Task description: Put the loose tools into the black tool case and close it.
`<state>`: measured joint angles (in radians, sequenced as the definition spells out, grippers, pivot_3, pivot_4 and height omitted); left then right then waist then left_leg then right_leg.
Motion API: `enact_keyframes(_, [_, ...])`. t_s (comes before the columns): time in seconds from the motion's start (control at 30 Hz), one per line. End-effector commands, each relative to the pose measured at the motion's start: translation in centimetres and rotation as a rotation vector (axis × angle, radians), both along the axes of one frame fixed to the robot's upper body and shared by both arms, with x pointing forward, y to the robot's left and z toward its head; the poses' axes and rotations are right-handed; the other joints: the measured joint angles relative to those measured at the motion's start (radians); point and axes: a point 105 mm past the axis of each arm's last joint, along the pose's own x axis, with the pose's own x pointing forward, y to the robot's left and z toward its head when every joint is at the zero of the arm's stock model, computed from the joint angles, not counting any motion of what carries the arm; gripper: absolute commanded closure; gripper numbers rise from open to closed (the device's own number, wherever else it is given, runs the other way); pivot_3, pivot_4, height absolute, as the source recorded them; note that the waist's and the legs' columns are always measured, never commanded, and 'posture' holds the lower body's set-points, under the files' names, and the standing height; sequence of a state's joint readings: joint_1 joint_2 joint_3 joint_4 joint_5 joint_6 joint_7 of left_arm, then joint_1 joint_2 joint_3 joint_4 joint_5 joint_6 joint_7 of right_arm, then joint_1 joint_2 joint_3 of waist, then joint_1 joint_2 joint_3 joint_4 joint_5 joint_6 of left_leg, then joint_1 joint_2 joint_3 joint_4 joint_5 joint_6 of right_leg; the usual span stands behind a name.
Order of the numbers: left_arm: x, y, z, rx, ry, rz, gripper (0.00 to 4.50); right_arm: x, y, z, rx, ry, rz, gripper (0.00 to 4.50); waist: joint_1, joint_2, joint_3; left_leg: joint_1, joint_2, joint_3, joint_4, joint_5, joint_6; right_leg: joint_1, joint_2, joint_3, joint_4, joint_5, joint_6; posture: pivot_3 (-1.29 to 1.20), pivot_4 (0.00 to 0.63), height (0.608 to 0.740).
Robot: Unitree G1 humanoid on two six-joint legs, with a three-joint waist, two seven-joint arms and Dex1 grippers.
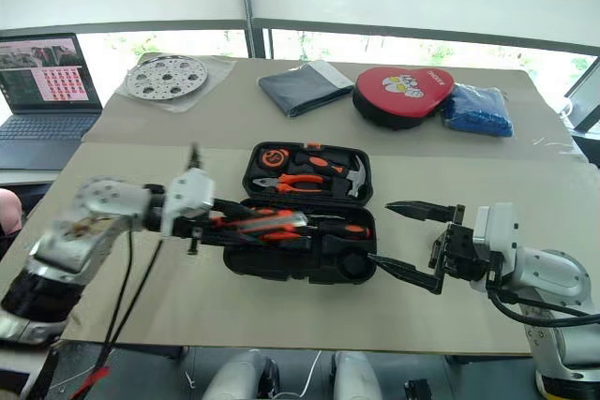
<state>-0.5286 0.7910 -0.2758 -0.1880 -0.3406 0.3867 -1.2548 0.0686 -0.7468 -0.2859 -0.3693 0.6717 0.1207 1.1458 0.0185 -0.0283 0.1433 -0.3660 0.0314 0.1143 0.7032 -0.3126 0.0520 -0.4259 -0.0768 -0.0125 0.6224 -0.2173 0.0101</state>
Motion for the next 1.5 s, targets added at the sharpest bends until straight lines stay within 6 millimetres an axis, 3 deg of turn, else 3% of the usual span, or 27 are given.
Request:
enact_keyframes(0.03, [-0.5, -1.1, -1.7, 0.157, 0.022, -0.046, 2.85, -0.4, 0.4, 0.9, 0.005, -0.036, 0.003, 0.00, -0.009, 0.000, 0.000, 0.000, -0.001, 0.000, 0.000, 0.000, 0.001, 0.000, 0.000, 0.000, 0.000, 0.000, 0.001, 0.00, 0.150, 0.740])
enact_keyframes(0.13, [-0.2, -1.4, -3.0, 0.231, 0.021, -0.031, 2.85, -0.6, 0.5, 0.8, 0.010, -0.037, -0.002, 0.00, -0.010, 0.000, 0.000, 0.000, 0.000, -0.001, 0.000, -0.001, 0.001, -0.001, 0.002, 0.000, 0.001, -0.001, 0.001, 0.00, 0.150, 0.740])
enact_keyframes(0.33, [-0.6, -2.6, -3.7, 0.240, 0.029, -0.051, 2.85, -0.9, 0.3, 0.7, 0.016, -0.041, -0.017, 0.00, -0.006, 0.000, 0.000, 0.000, 0.000, -0.002, 0.001, -0.001, 0.002, -0.001, 0.000, 0.000, 0.002, -0.001, 0.001, 0.00, 0.150, 0.740])
enact_keyframes(0.8, [-0.3, -4.5, -4.0, 0.192, 0.036, -0.078, 2.85, -0.6, 0.7, 0.3, 0.027, -0.030, -0.003, 0.00, 0.019, 0.000, 0.000, -0.003, -0.001, -0.003, 0.010, -0.005, 0.008, 0.002, -0.001, 0.001, 0.002, 0.000, 0.003, 0.00, 0.150, 0.740])
enact_keyframes(0.87, [-0.4, -4.8, -3.5, 0.136, 0.051, -0.084, 1.85, -0.5, 0.8, 0.2, 0.032, -0.024, -0.003, 0.00, 0.020, 0.000, 0.000, -0.003, -0.001, -0.003, 0.011, -0.005, 0.009, 0.002, -0.001, 0.001, 0.002, 0.000, 0.003, 0.00, 0.150, 0.740])
enact_keyframes(1.03, [0.0, -4.7, -0.5, -0.087, 0.007, -0.080, 0.24, -0.4, 0.8, 0.1, 0.037, -0.015, -0.005, 0.00, 0.016, 0.000, 0.000, -0.003, 0.000, -0.003, 0.011, -0.005, 0.009, 0.001, -0.001, 0.001, 0.002, 0.000, 0.004, 0.00, 0.150, 0.740])
enact_keyframes(1.27, [0.4, -2.5, 2.3, -0.300, 0.026, -0.053, 0.24, -0.3, 0.7, -0.2, 0.050, 0.000, -0.018, 0.00, -0.001, 0.000, 0.000, -0.002, 0.001, -0.004, 0.010, -0.004, 0.008, 0.001, 0.000, 0.000, 0.004, 0.000, 0.004, 0.00, 0.150, 0.740])
enact_keyframes(1.3, [0.2, -1.7, 1.7, -0.274, 0.036, -0.058, 0.75, -0.3, 0.6, -0.2, 0.055, 0.001, -0.025, 0.00, -0.003, 0.000, 0.000, -0.002, 0.001, -0.004, 0.010, -0.004, 0.007, 0.001, 0.000, 0.000, 0.004, 0.000, 0.004, 0.00, 0.150, 0.740])
enact_keyframes(1.37, [0.2, -0.8, 0.7, -0.242, -0.015, -0.063, 1.30, -0.2, 0.5, -0.3, 0.063, 0.000, -0.038, 0.00, -0.006, 0.000, 0.000, -0.002, 0.001, -0.004, 0.010, -0.004, 0.007, 0.001, 0.000, 0.000, 0.004, 0.000, 0.004, 0.00, 0.150, 0.740])
enact_keyframes(1.47, [0.2, -0.2, -0.5, -0.273, -0.007, -0.033, 2.52, 0.0, 0.3, -0.3, 0.070, -0.003, -0.054, 0.00, -0.007, 0.000, 0.000, -0.002, 0.001, -0.003, 0.010, -0.004, 0.007, 0.001, -0.001, 0.000, 0.004, 0.000, 0.003, 0.00, 0.150, 0.740])
enact_keyframes(1.5, [0.3, -0.1, -1.0, -0.279, -0.005, -0.023, 2.75, 0.0, 0.3, -0.4, 0.072, -0.003, -0.059, 0.00, -0.006, 0.000, 0.000, -0.002, 0.001, -0.003, 0.010, -0.004, 0.007, 0.001, -0.001, 0.000, 0.004, 0.000, 0.003, 0.00, 0.150, 0.740])
